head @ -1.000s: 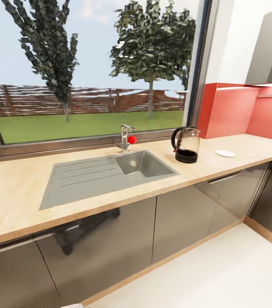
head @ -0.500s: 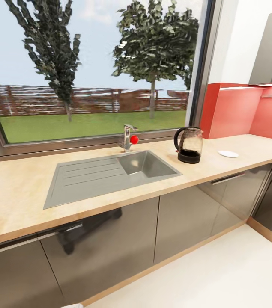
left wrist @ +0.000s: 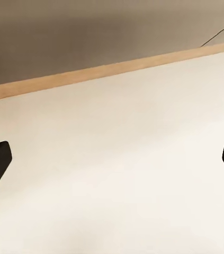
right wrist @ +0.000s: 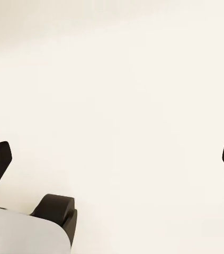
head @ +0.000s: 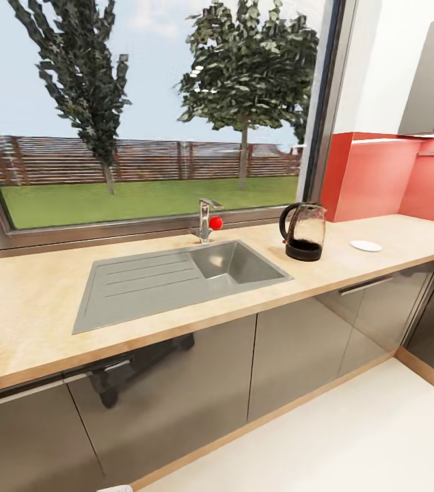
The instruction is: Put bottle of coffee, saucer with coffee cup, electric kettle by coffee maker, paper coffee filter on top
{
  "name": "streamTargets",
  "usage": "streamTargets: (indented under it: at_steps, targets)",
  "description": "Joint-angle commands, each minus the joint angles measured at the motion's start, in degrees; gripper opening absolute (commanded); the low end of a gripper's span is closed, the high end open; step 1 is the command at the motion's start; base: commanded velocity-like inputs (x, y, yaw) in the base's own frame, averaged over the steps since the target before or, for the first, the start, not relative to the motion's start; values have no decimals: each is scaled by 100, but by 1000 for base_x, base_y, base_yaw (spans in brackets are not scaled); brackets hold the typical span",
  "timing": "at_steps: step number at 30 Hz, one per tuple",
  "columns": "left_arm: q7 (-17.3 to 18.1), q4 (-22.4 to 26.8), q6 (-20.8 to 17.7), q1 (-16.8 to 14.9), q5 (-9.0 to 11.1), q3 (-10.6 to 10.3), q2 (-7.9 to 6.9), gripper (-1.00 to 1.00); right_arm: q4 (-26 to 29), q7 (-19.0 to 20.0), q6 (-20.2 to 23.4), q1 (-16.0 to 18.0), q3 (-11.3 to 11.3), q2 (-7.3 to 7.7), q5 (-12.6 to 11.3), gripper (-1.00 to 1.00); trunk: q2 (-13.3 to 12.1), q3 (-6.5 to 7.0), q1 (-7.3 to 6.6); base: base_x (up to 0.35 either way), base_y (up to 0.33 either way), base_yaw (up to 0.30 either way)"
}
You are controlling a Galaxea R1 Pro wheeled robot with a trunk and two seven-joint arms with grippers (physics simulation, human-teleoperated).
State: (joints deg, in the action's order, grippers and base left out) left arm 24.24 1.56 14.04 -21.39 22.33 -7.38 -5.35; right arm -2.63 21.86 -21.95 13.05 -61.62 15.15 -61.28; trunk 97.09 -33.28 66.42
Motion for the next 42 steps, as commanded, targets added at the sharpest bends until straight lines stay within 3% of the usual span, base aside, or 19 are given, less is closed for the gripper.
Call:
streamTargets:
  at_steps: [1,4,6,9,10,13,14,19,23,26,31,36,38,40,42]
  targets:
    - [19,-7,20,-3,52,-45,0,100,-18,76,-12,5,-36,-4,-70,100,3,-6,-1,0,0,0]
    - [19,-7,20,-3,52,-47,-1,100,-16,90,-13,5,-35,1,-74,100,3,-6,-1,0,0,0]
    - [19,-7,20,-2,52,-48,-1,100,5,596,-767,174,-28,129,-229,100,3,-6,-1,0,0,0]
    - [19,-7,20,-1,52,-47,-1,100,19,988,-1262,553,-26,288,-550,100,3,-6,-1,0,0,0]
    - [19,-13,20,2,52,-45,-1,100,24,1529,-1078,1104,-26,442,-813,100,3,-6,-1,0,0,0]
    - [19,-15,20,3,52,-44,-1,100,25,2089,-662,1483,-22,603,-974,100,3,-6,-1,0,0,0]
    - [17,-13,20,3,52,-44,-1,100,25,2353,-395,1669,-23,671,-1123,100,3,-6,-1,0,0,0]
    - [13,-9,20,3,52,-44,-1,100,26,2752,307,2114,-25,813,-1605,100,3,-6,-1,0,0,0]
    - [11,-8,20,3,52,-44,-1,100,34,2995,868,2496,-25,1021,-1909,100,3,-6,-1,0,0,0]
    - [11,-7,20,3,52,-44,-1,100,39,3197,1106,2733,-25,1092,-1982,100,3,-6,-1,0,0,0]
    - [4,-12,14,3,58,-44,-1,100,38,3885,1647,3553,-25,1179,-2042,100,3,-6,-1,0,0,0]
    - [2,-15,-2,3,62,-44,-1,100,68,4036,2038,4138,-25,1295,-2050,100,3,-6,-1,0,0,0]
    - [2,-18,-4,3,66,-41,-1,100,118,4062,2282,4468,-25,1330,-2048,100,3,-6,-1,0,0,0]
    - [1,-23,-6,3,68,-34,3,100,178,4075,2715,5012,-29,1354,-2045,100,3,-6,-1,0,0,0]
    - [1,-24,-7,3,69,-30,4,100,331,4076,2860,5286,-31,1356,-2044,100,3,-6,-1,0,0,0]
